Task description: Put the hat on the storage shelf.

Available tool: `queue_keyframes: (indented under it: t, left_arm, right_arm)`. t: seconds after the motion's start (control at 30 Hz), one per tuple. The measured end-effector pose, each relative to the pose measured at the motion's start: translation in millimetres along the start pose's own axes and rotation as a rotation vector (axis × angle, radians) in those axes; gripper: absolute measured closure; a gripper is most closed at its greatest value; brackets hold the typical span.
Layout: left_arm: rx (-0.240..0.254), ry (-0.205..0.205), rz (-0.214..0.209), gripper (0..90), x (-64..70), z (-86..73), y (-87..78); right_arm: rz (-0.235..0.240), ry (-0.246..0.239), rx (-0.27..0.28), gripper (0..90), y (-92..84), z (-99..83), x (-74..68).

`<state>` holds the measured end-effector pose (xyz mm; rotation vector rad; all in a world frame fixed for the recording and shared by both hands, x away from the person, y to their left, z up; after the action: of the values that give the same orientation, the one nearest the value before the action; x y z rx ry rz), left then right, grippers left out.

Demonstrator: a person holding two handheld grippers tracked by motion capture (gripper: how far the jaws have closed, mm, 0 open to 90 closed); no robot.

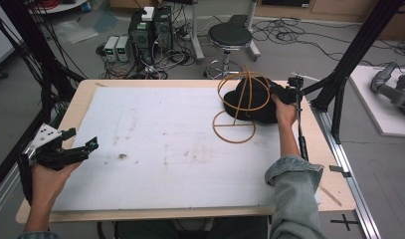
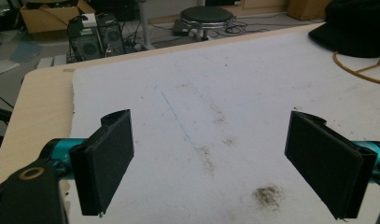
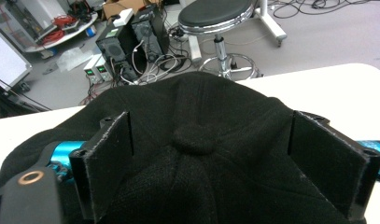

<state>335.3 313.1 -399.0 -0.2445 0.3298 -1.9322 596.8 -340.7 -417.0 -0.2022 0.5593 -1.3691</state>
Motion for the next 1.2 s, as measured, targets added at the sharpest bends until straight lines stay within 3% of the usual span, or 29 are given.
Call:
queue_keyframes:
  t: [0.3,0.37,0.5,0.57,0.67,0.83,1.0,1.1,1.2]
  left_arm:
    - [0.002,0.000,-0.004,16.0,0.7,0.1,0.3]
    - [0.002,0.000,-0.002,16.0,0.3,0.3,-0.3]
    - [0.001,0.002,-0.002,16.0,0.1,0.2,0.0]
    - [0.001,0.002,-0.003,16.0,0.6,0.3,0.0]
    - [0.005,0.002,-0.004,16.1,1.3,1.1,-0.5]
    - [0.007,0.007,-0.006,16.1,2.0,2.4,-1.5]
    - [0.013,0.009,-0.008,16.1,2.8,3.7,-2.3]
    - [0.014,0.007,-0.008,16.1,2.5,3.7,-2.4]
    - [0.012,0.009,-0.009,16.1,2.4,3.4,-2.1]
  right_arm:
    - [0.006,-0.025,-0.046,35.8,5.4,-6.8,-5.4]
    - [0.005,-0.008,-0.060,40.5,6.4,-8.7,-5.2]
    - [0.003,-0.015,-0.055,49.8,6.3,-8.5,-6.1]
    - [-0.005,-0.025,-0.045,60.1,3.2,-6.0,-7.7]
    - [0.004,-0.027,-0.035,65.4,0.5,-4.0,-9.8]
    - [0.007,-0.051,0.010,69.4,-6.6,3.1,-16.6]
    - [0.012,-0.011,0.052,70.1,-14.1,10.3,-17.5]
    - [0.008,-0.026,0.069,70.3,-17.5,13.7,-17.4]
    - [0.014,-0.009,0.098,70.4,-21.0,18.2,-18.3]
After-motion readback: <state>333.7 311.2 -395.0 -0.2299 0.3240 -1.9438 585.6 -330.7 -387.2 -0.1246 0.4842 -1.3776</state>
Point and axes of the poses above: each handheld gripper's, and its own axes: y roughly forward along the jaws, z roughly out of its top, x roughly to its right, the point moved 5 cm from there along y, roughly forward along the jaws
